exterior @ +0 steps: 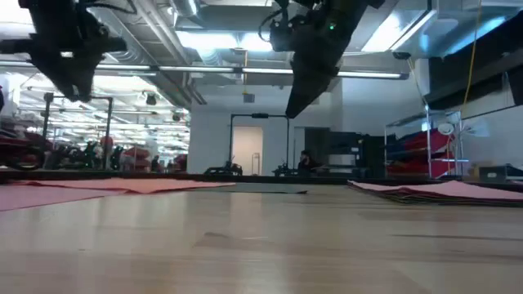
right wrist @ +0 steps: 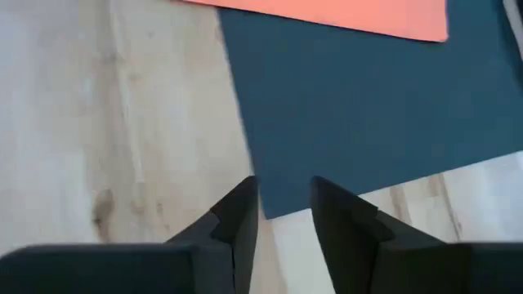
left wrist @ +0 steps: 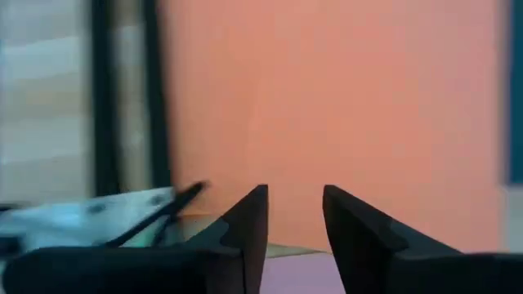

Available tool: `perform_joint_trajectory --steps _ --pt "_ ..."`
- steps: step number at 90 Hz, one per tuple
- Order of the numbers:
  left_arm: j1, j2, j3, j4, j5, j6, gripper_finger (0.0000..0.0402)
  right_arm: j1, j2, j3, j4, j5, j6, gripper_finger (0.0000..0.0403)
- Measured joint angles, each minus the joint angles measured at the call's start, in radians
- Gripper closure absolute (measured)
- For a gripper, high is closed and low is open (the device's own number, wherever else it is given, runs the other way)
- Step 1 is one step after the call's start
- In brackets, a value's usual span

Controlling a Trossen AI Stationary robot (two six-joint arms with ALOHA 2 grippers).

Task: Organize paper
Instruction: Stack the orange color paper on top of the other orange color paper

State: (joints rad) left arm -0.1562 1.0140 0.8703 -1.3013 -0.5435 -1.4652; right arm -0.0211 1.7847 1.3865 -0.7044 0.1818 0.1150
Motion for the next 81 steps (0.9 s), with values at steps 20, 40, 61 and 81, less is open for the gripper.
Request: perform_joint_trajectory --steps 20,40,61,81 --pt "0.027 0.04 0.0 0.369 -0.035 0.312 0.0394 -0.057 0.0 -0.025 -0.002 -0.01 -0.017 0.0394" --pt "0.12 0.122 0.0 0.646 0.006 0.59 0.0401 -0.098 0.0 -0.162 0.207 -0.108 0.061 0.0401" --pt "0.184 0.222 0.0 0.817 0.105 0.741 0.0402 -0.124 0.0 -0.369 0.559 -0.101 0.149 0.0402" --pt "0.2 0.31 0.0 0.952 0.197 0.813 0.0401 -0.139 0.04 -0.471 0.811 -0.095 0.175 0.0403"
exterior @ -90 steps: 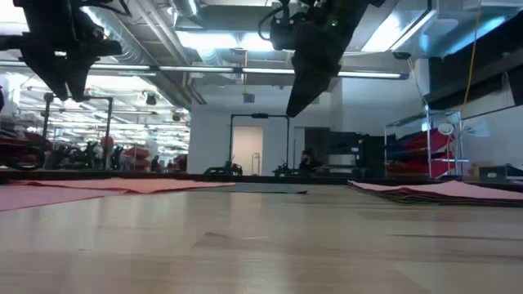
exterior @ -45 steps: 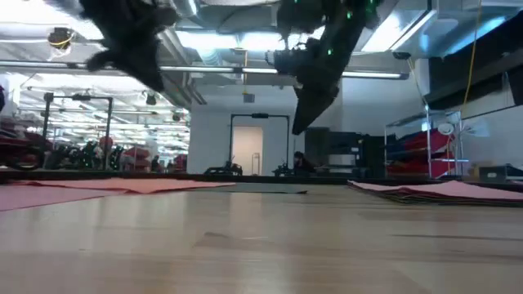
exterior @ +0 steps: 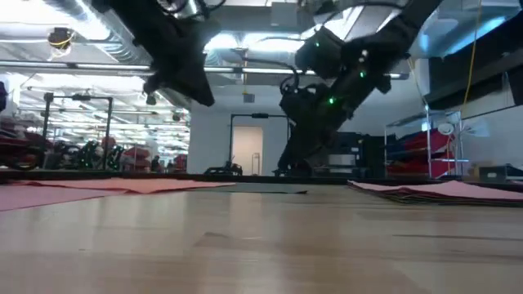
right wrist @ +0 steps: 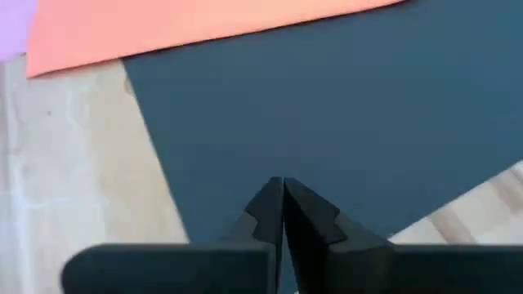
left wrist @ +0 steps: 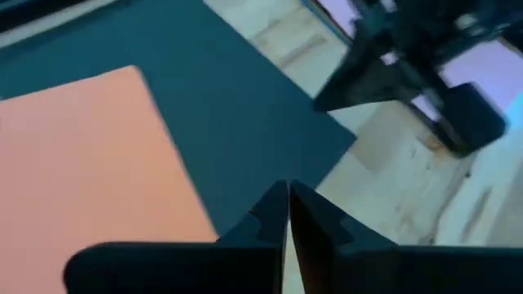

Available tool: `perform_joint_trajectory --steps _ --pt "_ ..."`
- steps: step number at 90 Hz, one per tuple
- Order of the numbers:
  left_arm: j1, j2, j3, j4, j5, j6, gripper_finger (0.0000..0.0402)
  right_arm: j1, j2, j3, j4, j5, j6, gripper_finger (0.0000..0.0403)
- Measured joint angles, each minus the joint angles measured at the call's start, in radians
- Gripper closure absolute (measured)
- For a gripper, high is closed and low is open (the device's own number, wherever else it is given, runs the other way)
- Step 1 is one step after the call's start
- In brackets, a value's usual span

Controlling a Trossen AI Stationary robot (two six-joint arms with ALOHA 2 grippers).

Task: Organize paper
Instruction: Stack the orange color paper on top of the other orange color paper

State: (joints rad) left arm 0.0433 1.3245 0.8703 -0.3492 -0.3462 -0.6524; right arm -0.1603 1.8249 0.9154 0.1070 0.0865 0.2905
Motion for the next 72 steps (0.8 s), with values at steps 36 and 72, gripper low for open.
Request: perform_joint_trajectory --steps 36,72 --pt "-0.002 0.037 0.0 0.032 0.031 0.0 0.0401 -0.004 0.086 0.008 -0.052 -0.053 0.027 0.0403" --pt "0.002 0.037 0.0 0.055 0.029 0.037 0.0401 -0.004 0.025 0.003 -0.225 -0.014 0.029 0.0403"
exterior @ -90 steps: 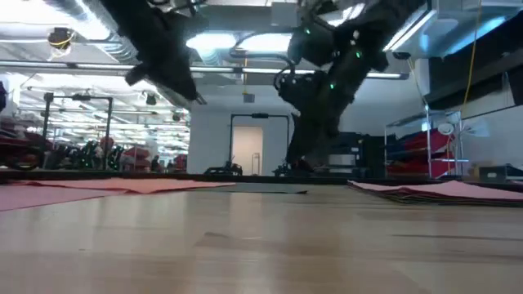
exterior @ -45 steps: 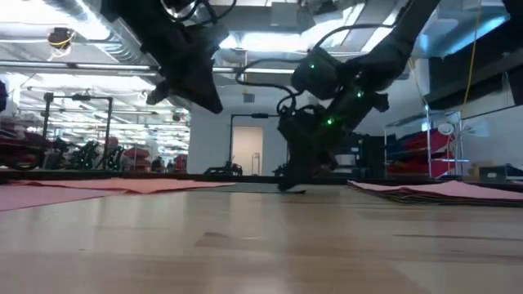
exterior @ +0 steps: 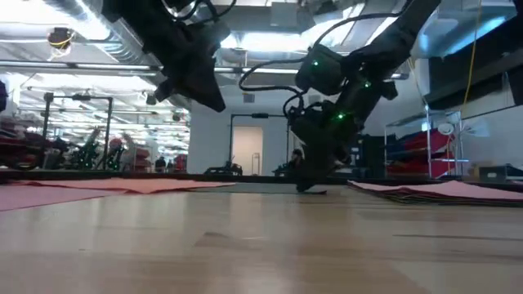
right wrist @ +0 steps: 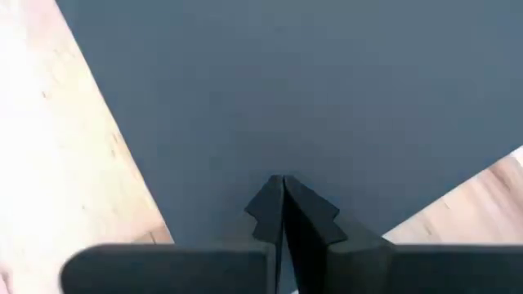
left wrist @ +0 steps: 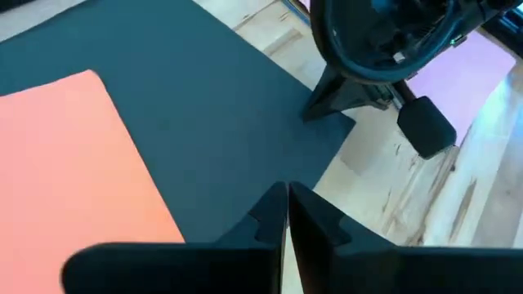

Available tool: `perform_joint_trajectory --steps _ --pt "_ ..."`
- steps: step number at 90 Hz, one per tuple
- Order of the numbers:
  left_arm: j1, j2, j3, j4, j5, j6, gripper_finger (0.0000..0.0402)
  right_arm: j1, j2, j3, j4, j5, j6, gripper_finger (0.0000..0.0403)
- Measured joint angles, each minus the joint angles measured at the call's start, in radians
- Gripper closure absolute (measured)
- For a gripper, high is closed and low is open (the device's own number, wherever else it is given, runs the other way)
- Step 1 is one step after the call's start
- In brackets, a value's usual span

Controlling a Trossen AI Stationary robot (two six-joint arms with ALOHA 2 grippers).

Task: Organize paper
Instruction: Stack the orange color paper on top of the other orange color paper

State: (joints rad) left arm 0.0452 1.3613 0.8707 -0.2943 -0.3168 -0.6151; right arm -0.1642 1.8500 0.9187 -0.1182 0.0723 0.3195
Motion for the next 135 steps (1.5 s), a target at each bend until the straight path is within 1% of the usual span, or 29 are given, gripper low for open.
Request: perform_joint_trajectory --steps 12,40,51,55,60,67,76,84,92,108,120,135 --pt "0.0 0.0 0.0 0.0 0.0 0.013 0.0401 0.0 -0.011 -0.001 -0.061 0.048 0.037 0.0403" --pt "0.002 0.0 0.0 0.005 0.0 0.009 0.0401 -0.001 -0.067 -0.007 -0.09 0.067 0.05 0.0403" --pt "0.004 0.0 0.0 0.077 0.002 -0.021 0.0401 0.0 -0.099 -0.005 -0.063 0.069 0.039 0.0403" --pt "0.004 0.0 0.0 0.112 0.002 -0.016 0.0401 0.0 -0.099 -0.005 -0.048 0.059 0.036 0.0403" --pt "0.004 0.007 0.001 0.155 0.003 -0.006 0.0401 0.0 -0.098 -0.006 -0.027 0.021 0.025 0.0403" --pt "0.004 0.025 0.001 0.177 0.003 -0.001 0.0401 0.0 -0.096 -0.004 0.03 -0.003 0.017 0.0403" --pt "0.009 0.065 0.001 0.172 0.003 -0.018 0.0401 0.001 -0.093 -0.004 0.048 -0.003 0.016 0.0403" --pt "0.01 0.116 0.001 0.175 0.003 -0.033 0.0401 0.0 -0.082 -0.003 0.075 0.021 0.015 0.0403" --pt "0.014 0.17 0.001 0.174 0.003 -0.073 0.0401 -0.003 -0.061 -0.003 0.075 0.02 0.01 0.0403" --pt "0.03 0.245 0.001 0.173 -0.007 -0.141 0.0401 0.0 -0.003 -0.001 0.064 -0.04 0.018 0.0403" --pt "0.052 0.26 0.001 0.17 -0.008 -0.142 0.0401 0.0 0.004 0.003 0.032 -0.069 0.039 0.0403" --pt "0.09 0.26 0.001 0.169 -0.051 -0.095 0.0401 0.0 -0.008 0.002 -0.008 -0.075 0.026 0.0403"
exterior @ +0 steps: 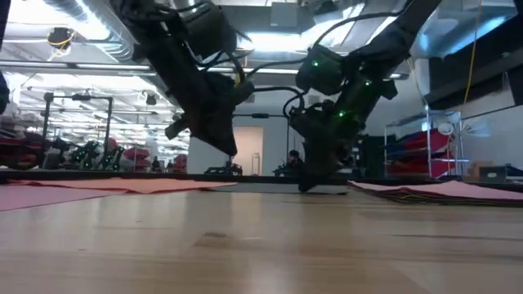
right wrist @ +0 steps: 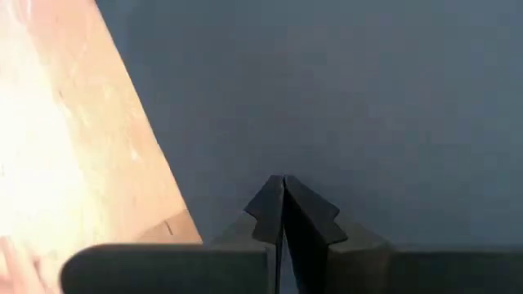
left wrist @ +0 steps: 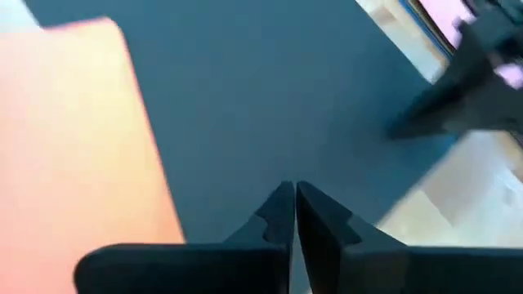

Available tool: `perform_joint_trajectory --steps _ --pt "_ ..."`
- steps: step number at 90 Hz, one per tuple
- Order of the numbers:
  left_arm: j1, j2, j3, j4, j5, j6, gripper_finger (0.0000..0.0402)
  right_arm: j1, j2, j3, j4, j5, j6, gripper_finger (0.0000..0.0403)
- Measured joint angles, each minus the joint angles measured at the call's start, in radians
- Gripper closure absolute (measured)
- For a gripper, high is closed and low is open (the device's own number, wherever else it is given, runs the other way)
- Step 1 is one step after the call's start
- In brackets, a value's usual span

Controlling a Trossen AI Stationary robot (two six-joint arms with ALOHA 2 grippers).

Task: Organize paper
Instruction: Stack the orange color paper on top of the other orange color paper

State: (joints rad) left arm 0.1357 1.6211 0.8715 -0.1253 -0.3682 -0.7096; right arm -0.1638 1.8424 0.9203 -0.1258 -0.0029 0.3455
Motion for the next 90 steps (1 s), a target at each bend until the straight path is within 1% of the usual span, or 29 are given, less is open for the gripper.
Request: perform_joint_trajectory --steps 9,24,34,39,47,60,70,90 --pt "0.029 0.0 0.0 0.002 -0.003 0.027 0.0401 0.0 -0.004 0.0 -0.004 -0.002 -0.01 0.0403" --pt "0.062 0.0 0.0 0.008 0.0 0.027 0.0401 0.0 -0.004 -0.001 -0.007 -0.007 -0.01 0.0403" --pt "0.071 0.0 0.0 0.014 0.063 0.014 0.0401 0.0 -0.004 -0.002 -0.009 -0.009 -0.01 0.0403" --pt "0.071 0.001 0.0 0.006 0.078 0.014 0.0401 -0.001 -0.004 -0.002 -0.008 -0.013 -0.01 0.0403" --pt "0.073 0.026 0.0 -0.012 0.088 0.009 0.0401 -0.001 -0.004 -0.002 -0.007 -0.015 -0.01 0.0403" --pt "0.084 0.083 0.0 -0.015 0.138 -0.001 0.0401 -0.001 -0.003 -0.002 -0.005 -0.016 -0.011 0.0403" --pt "0.095 0.11 -0.001 -0.053 0.141 -0.002 0.0401 -0.001 -0.003 -0.002 -0.005 -0.016 -0.013 0.0403" --pt "0.131 0.092 0.0 -0.171 0.127 0.06 0.0401 -0.001 -0.003 -0.003 -0.004 -0.016 -0.014 0.0403"
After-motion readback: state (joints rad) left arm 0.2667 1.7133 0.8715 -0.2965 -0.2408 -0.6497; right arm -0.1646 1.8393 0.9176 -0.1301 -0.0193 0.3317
